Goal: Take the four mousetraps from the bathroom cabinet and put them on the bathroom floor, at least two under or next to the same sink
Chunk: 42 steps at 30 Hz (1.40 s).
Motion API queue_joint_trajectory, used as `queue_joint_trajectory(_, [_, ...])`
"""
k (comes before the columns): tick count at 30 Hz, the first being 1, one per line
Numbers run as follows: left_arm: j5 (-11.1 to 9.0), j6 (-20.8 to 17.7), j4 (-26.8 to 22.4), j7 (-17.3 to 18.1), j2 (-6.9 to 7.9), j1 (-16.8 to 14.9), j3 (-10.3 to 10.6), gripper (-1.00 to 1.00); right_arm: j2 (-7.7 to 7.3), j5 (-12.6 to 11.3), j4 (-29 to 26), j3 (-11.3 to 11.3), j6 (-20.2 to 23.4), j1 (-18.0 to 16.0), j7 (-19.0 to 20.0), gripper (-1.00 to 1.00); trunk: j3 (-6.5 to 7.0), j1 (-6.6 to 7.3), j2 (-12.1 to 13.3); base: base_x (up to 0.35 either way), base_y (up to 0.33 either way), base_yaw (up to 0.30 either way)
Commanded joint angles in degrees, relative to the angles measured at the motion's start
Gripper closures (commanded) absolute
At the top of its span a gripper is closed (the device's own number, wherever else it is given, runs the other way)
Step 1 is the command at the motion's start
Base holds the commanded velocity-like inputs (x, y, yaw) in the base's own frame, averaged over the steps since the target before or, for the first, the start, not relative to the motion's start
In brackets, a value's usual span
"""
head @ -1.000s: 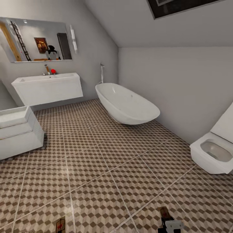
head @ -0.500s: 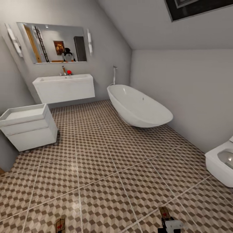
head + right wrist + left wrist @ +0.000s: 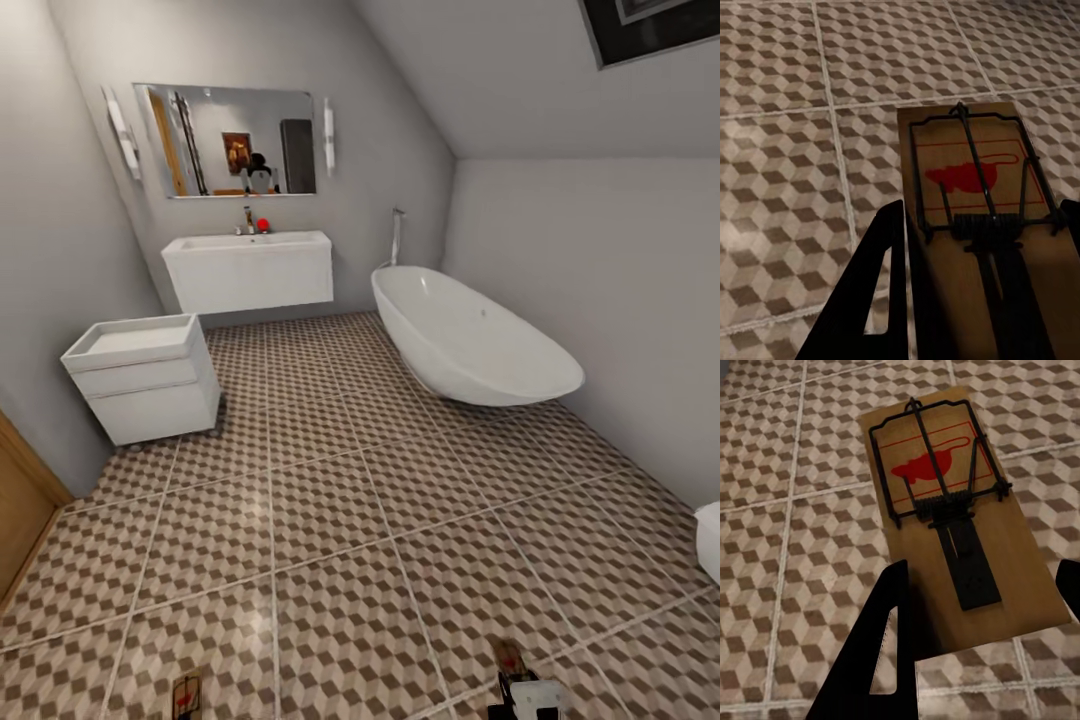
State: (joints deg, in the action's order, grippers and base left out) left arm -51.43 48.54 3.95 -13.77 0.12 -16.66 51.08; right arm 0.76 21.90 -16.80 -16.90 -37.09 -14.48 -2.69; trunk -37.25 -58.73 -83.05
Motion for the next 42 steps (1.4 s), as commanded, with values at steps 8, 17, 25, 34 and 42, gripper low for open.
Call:
queue_joint_trajectory(8, [0.28,0.06,0.09,-0.61,-0.03,-0.04,0.35,1.0,0.03,0.51,0.01,-0.32,-0.16,-0.03,-0.12,1.0,0.14,0.0,-0.02,0.023,-0.019,0.236])
queue_joint_trajectory(17, [0.28,0.06,0.09,-0.64,-0.03,-0.04,0.34,1.0,0.03,0.51,0.01,-0.33,-0.18,-0.01,-0.04,1.0,0.15,0.0,-0.02,0.234,-0.188,0.012])
queue_joint_trajectory(25, [0.28,0.06,0.09,-0.64,-0.03,-0.04,0.34,1.0,0.03,0.51,0.01,-0.33,-0.26,-0.02,-0.04,1.0,0.15,0.0,-0.02,0.257,-0.198,0.0])
queue_joint_trajectory(34, [0.28,0.06,0.09,-0.64,-0.03,-0.04,0.34,1.0,0.03,0.51,0.01,-0.33,-0.26,-0.02,-0.06,1.0,0.15,0.0,-0.02,0.262,-0.165,0.169])
queue_joint_trajectory(42, [0.28,0.06,0.09,-0.64,-0.03,-0.04,0.34,1.0,0.03,0.51,0.01,-0.33,-0.26,-0.03,-0.05,1.0,0.15,0.0,-0.02,0.262,-0.133,0.269])
